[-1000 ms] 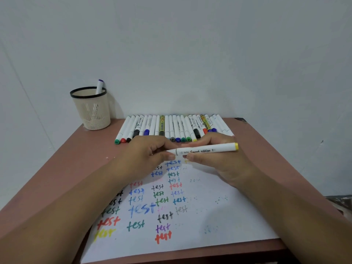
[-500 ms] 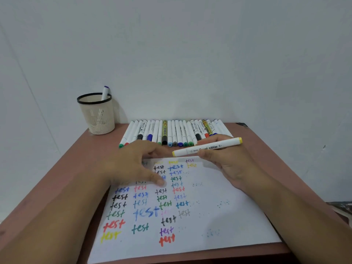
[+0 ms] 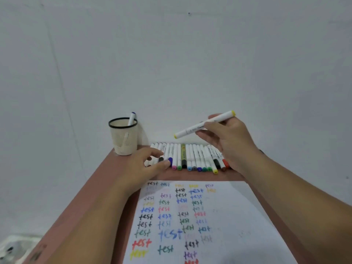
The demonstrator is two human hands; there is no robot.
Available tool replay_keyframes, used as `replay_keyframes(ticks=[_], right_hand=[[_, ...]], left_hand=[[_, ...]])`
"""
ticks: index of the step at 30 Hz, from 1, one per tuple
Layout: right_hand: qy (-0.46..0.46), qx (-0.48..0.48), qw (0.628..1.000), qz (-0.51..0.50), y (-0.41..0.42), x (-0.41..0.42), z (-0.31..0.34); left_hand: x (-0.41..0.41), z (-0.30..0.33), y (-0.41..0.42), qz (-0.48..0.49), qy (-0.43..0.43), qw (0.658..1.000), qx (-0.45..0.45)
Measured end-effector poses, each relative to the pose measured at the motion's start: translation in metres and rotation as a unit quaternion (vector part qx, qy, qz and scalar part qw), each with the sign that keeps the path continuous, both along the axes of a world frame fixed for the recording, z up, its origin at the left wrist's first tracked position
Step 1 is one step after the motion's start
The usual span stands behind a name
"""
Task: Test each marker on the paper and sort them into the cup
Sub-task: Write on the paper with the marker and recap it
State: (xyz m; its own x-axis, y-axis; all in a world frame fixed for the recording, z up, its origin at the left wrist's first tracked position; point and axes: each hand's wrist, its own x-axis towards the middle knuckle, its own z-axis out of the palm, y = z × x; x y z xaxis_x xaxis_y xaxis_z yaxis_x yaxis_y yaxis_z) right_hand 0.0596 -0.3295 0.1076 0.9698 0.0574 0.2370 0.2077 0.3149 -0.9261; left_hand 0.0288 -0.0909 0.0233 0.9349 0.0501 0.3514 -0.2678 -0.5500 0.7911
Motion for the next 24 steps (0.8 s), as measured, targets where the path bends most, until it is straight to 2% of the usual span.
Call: replay_keyframes(ticks=[7, 12, 17, 20, 24], right_hand=[[-0.048, -0.022, 0.998, 0.028, 0.117, 0.044, 0.023], [-0.122, -0.208, 0.969, -0.05, 0.171, 0.082, 0.013], [-0.151, -0.39, 0.908, -0.037, 0.197, 0.113, -0.001], [-0.158, -0.445, 0.881, -0.031, 0.208, 0.125, -0.01], [-0.149, -0.483, 0.863, 0.0, 0.216, 0.129, -0.013]], left_hand=[[0.016, -0.008, 0.035, 0.191, -0.043, 0.976, -0.1], [0.026, -0.01, 0.043, 0.234, -0.037, 0.957, -0.166], [0.029, -0.011, 0.046, 0.259, -0.023, 0.939, -0.225], [0.03, -0.012, 0.045, 0.281, -0.014, 0.928, -0.244], [0.03, -0.012, 0.044, 0.287, -0.007, 0.926, -0.244]])
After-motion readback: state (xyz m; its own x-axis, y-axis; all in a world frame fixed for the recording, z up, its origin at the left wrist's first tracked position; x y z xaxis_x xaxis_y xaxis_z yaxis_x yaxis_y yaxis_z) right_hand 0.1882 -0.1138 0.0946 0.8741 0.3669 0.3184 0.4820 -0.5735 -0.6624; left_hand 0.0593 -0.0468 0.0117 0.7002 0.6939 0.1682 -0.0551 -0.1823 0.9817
